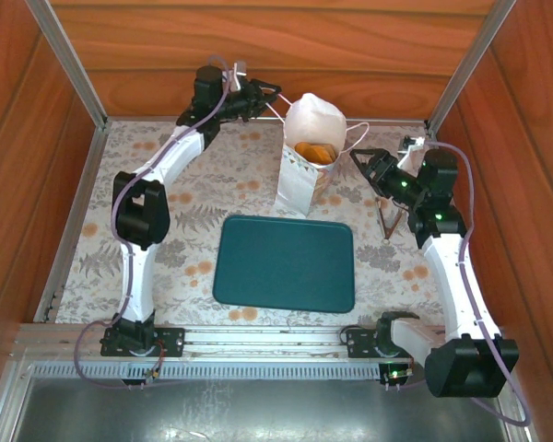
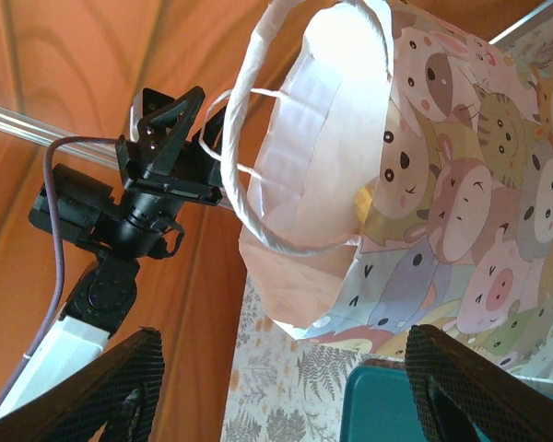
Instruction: Take the fake bread out of the paper bag
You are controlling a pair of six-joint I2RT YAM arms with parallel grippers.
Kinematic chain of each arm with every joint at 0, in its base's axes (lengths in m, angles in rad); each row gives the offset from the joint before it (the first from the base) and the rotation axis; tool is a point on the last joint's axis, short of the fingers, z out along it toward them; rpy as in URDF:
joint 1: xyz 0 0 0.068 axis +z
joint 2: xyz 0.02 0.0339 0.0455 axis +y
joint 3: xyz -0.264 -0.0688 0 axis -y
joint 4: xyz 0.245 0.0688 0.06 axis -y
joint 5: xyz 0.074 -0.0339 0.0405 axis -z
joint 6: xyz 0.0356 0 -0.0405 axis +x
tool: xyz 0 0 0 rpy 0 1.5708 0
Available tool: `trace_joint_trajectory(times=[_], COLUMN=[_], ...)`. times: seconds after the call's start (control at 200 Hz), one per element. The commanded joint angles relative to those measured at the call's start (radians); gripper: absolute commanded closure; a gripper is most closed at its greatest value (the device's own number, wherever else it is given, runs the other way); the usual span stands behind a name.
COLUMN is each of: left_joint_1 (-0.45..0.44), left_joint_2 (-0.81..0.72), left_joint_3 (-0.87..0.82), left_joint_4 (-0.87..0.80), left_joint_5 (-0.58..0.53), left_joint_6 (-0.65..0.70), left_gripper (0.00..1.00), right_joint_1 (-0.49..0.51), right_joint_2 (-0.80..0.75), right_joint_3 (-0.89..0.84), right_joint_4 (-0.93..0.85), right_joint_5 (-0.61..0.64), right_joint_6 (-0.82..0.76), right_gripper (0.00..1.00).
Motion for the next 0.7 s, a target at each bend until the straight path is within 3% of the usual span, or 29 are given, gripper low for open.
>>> trace_joint_trajectory(times=[0.0,0.15,0.505,0.58,0.695], left_joint_1=[-0.01,-0.01,-0.011,-0.013,-0.01], left_joint_2=[0.028,0.046,0.069,0.079,0.089], left_joint_3=[0.065,0.101,0.162,0.188,0.223], left_joint_4=[0.013,0.013,0.017,0.017,0.017], left_joint_5=[0.036,0.046,0.041,0.047,0.054], left_joint_6=[-0.045,-0.067,-0.097,-0.107,-0.112], left_gripper=[0.64,0.68,0.87,0.88,0.91], right_joint_1=[0.006,0.005,0.005,0.006,0.005], right_joint_2=[0.027,0.08,0.189,0.224,0.281], right_joint_3=[0.056,0.106,0.238,0.273,0.335], right_joint_4=[0.022,0.012,-0.019,-0.028,-0.052], right_joint_5=[-0.009,-0.012,0.054,0.051,0.026], right_joint_6=[0.011,0.007,-0.002,-0.002,-0.003], right_gripper=[0.25,0.25,0.25,0.29,0.46])
